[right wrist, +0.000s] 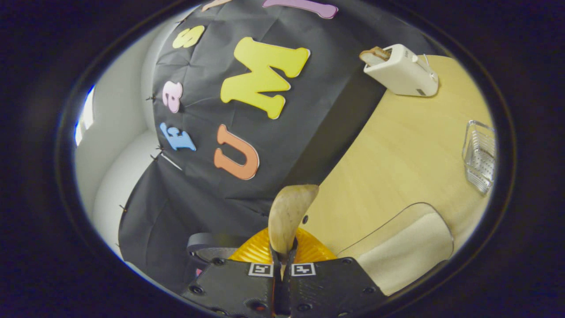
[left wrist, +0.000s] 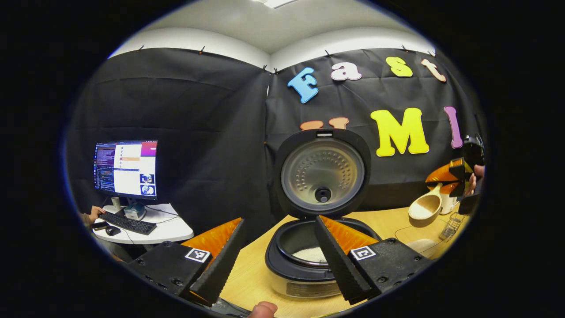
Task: Close the left gripper, press the button to open the rice cooker; take a wooden spoon from the chopstick holder with the right hand, scoop a spoonful of rice and pour it into the rice cooker, then put the wooden spoon back into the chopstick holder.
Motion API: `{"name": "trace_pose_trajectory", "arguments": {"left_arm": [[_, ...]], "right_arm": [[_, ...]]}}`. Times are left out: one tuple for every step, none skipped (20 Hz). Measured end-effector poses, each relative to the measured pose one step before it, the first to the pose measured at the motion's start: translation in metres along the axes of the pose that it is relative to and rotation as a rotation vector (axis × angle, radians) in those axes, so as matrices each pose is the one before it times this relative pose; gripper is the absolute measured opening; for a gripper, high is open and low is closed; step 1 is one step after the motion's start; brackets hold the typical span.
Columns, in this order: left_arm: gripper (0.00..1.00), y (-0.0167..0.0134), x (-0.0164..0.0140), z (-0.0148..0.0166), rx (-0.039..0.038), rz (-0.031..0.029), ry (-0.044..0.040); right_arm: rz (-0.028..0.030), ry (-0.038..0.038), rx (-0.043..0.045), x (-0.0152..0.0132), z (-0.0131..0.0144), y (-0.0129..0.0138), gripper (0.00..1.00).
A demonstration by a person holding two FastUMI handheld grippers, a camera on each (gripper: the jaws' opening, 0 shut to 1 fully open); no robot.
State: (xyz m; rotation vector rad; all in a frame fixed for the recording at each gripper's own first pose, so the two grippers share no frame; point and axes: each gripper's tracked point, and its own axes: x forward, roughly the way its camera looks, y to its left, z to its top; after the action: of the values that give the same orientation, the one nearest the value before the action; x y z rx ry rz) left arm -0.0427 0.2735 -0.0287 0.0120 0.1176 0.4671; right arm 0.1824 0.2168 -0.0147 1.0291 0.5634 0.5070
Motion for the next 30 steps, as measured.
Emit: {"name": "trace_pose_trajectory", "arguments": {"left_arm": [[0.99,0.00410,0.00062,-0.00226,0.00470,0.01019,0.00749],[0.99,0.00233,-0.00050,-0.00196,0.00414,0.01099,0.01076],[0.99,0.00147,0.00018,-0.00154,0.00407,0.00683,0.00857],[0.99,-0.00099,-0.00129,-0.00055,0.00619,-0.00187,0.00488],[0.99,0.00037,-0.00061,-0.00049,0.00656,-0.00203,-0.00077],[0.99,0.00178,-0.00142,0.00184,0.00482,0.00259,-0.00320],[0.99,0.00213,-0.00064,0.00083,0.00210,0.00409,-0.00315],[0.99,0.00207,0.00003,0.00113,-0.00251,0.00332,-0.00179],[0.99,0.00081,0.00057,-0.00108,-0.00601,0.00165,0.00060],[0.99,0.00150,0.00030,0.00011,-0.00673,0.00263,0.00127],[0.99,0.00227,-0.00037,-0.00002,-0.00425,0.00307,0.00099],[0.99,0.00206,0.00000,0.00072,-0.00170,0.00441,0.00120],[0.99,0.00376,0.00030,-0.00045,-0.00098,0.00564,0.00041],[0.99,0.00179,-0.00041,-0.00004,-0.00138,0.00308,0.00092],[0.99,0.00118,-0.00056,0.00022,-0.00263,-0.00032,-0.00085],[0.99,0.00108,0.00021,-0.00001,-0.00282,-0.00043,0.00055],[0.99,0.00151,-0.00022,-0.00076,-0.00096,0.00196,0.00185],[0.99,0.00148,-0.00026,-0.00014,0.00030,0.00255,-0.00058],[0.99,0.00045,-0.00076,0.00131,0.00010,0.00041,-0.00315],[0.99,0.00028,-0.00010,0.00099,-0.00103,-0.00020,-0.00415],[0.99,0.00151,0.00018,0.00025,-0.00082,0.00007,-0.00199],[0.99,-0.00025,0.00020,0.00079,-0.00100,0.00090,-0.00009],[0.99,0.00124,-0.00076,-0.00180,0.00020,0.00123,0.00147],[0.99,0.00137,-0.00055,-0.00169,0.00035,0.00347,0.00340],[0.99,0.00148,0.00160,-0.00030,-0.00052,0.00178,0.00354],[0.99,0.00061,-0.00018,0.00019,0.00155,0.00074,0.00309],[0.99,0.00084,-0.00151,-0.00072,0.00418,0.00157,-0.00121],[0.99,-0.00004,0.00101,0.00122,0.00285,-0.00081,-0.00549],[0.99,-0.00110,-0.00004,-0.00029,0.00051,-0.00320,-0.00035],[0.99,-0.00105,-0.00018,-0.00003,0.00049,-0.00210,0.00197]], "right_arm": [[0.01139,0.01893,-0.00046,0.00568,-0.00670,0.00993,0.00],[0.00581,0.02322,0.00801,0.00643,-0.00770,0.00775,0.00],[0.00774,0.02599,0.01639,0.00706,-0.00745,0.00706,0.00],[0.01487,0.02803,0.01630,0.00725,-0.00920,0.00910,0.00],[0.01304,0.02697,0.01566,0.00628,-0.00789,0.00744,0.00],[0.00636,0.02374,0.00800,0.00588,-0.00694,0.00580,0.00],[-0.00234,0.01491,0.00020,0.00525,-0.00688,0.00517,0.00],[-0.00318,0.01001,-0.01036,0.00692,-0.00419,0.00387,0.00],[-0.00234,0.00280,-0.01180,0.00524,-0.00358,0.00372,0.00],[-0.00159,0.00398,-0.01129,0.00521,-0.00215,0.00381,0.00],[0.00131,-0.00022,-0.00619,0.00403,-0.00171,0.00566,0.00],[0.00143,-0.00059,-0.00464,0.00409,-0.00101,0.00439,0.00],[0.00209,0.00216,-0.01099,0.00388,-0.00304,0.00514,0.00],[0.00021,0.00073,-0.01783,0.00367,-0.00310,0.00383,0.00],[-0.00422,-0.00038,-0.02418,0.00390,-0.00142,0.00378,0.00],[-0.00475,0.00083,-0.01964,0.00384,-0.00157,0.00238,0.00],[-0.00480,-0.00034,-0.01945,0.00398,-0.00316,0.00269,0.00],[-0.00541,0.00115,-0.01535,0.00447,-0.00213,0.00188,0.00],[-0.00598,0.00241,-0.01693,0.00452,-0.00275,0.00151,0.00],[-0.00926,-0.00789,-0.01587,0.00262,-0.00017,0.00059,0.00],[-0.00745,-0.00635,-0.01617,0.00260,0.00004,-0.00070,0.00],[-0.00720,-0.01409,-0.01601,0.00206,0.00275,0.00062,0.00],[-0.00537,-0.00627,-0.01343,-0.00165,0.00130,0.00128,0.00],[-0.00259,-0.00871,-0.00949,0.00095,0.00123,0.00019,0.00],[-0.00147,-0.00966,-0.00641,0.00040,-0.00035,0.00039,0.00],[-0.00143,-0.00929,-0.00705,0.00119,0.00021,0.00024,0.00],[-0.00235,-0.01330,-0.01260,-0.00037,0.00014,-0.00067,0.00],[-0.00430,-0.01253,-0.01640,0.00084,0.00057,-0.00007,0.00],[-0.00495,-0.01765,-0.02232,0.00001,0.00047,0.00083,0.00],[-0.00561,-0.01633,-0.02331,0.00060,0.00070,-0.00025,0.00]]}}
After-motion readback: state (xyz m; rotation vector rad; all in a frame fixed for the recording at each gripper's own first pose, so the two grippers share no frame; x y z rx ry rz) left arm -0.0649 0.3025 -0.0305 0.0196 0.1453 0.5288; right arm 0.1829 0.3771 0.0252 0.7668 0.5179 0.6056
